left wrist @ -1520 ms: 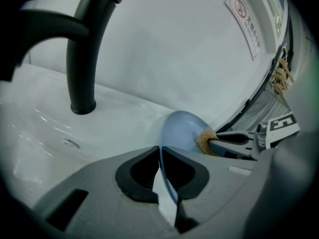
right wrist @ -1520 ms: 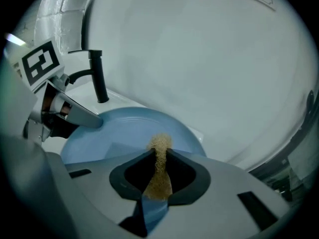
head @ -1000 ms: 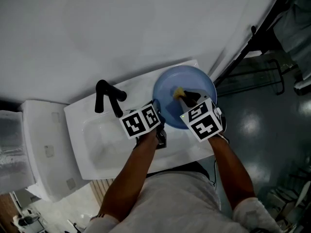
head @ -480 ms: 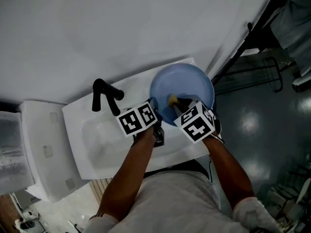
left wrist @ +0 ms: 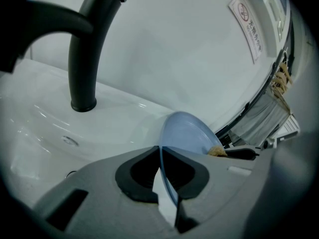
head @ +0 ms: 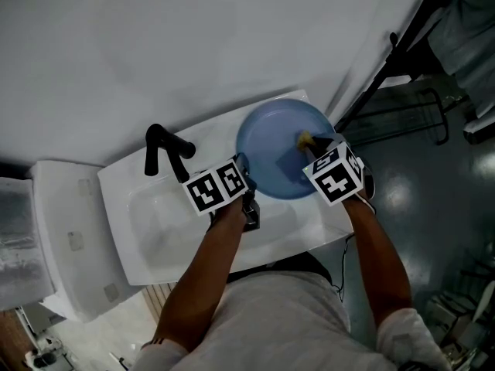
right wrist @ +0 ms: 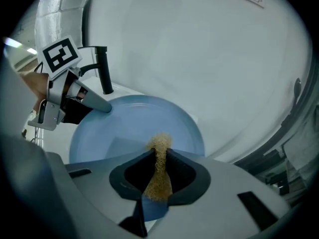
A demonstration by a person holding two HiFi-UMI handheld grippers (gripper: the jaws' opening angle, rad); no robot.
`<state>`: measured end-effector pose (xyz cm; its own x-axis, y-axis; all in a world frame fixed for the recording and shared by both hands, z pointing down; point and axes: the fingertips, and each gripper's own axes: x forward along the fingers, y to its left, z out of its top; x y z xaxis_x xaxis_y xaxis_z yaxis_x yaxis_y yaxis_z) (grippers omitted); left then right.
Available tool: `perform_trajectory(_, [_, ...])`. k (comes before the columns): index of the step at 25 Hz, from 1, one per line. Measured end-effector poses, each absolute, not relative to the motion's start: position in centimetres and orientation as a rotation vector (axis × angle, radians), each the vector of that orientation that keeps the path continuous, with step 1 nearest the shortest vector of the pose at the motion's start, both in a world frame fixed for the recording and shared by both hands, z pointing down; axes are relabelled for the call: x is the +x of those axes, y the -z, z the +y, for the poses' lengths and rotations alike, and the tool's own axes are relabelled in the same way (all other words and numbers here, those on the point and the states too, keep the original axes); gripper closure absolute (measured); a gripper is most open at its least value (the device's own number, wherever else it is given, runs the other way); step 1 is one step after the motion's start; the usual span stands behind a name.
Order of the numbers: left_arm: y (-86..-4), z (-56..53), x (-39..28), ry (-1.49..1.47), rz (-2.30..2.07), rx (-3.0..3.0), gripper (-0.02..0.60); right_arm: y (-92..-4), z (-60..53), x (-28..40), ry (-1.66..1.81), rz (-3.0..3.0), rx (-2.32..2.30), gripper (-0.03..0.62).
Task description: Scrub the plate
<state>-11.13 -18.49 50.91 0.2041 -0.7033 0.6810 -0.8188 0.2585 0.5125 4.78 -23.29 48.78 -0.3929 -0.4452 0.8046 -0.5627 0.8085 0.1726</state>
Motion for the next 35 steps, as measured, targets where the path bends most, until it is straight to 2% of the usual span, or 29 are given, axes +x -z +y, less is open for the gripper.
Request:
perform_trajectory(5, [-50.9, -18.5, -11.2, -0.142, -1.529, 1.472, 0.551, -47.7, -22.6, 4.3, -0.191, -2.090, 0.764, 0.531])
perform_trajectory(17, [-51.0, -18.5, -11.2, -0.131, -1.532, 1.463, 0.551, -47.4, -14.5, -3.7, -0.253, -2.246, 0.499, 0.531])
perform_trajectory(35, [-51.0, -18.5, -11.2, -0.137, -1.545, 1.465, 0.552, -48.7, -19.5, 4.1, -0.159, -2.079, 0.681, 0.531])
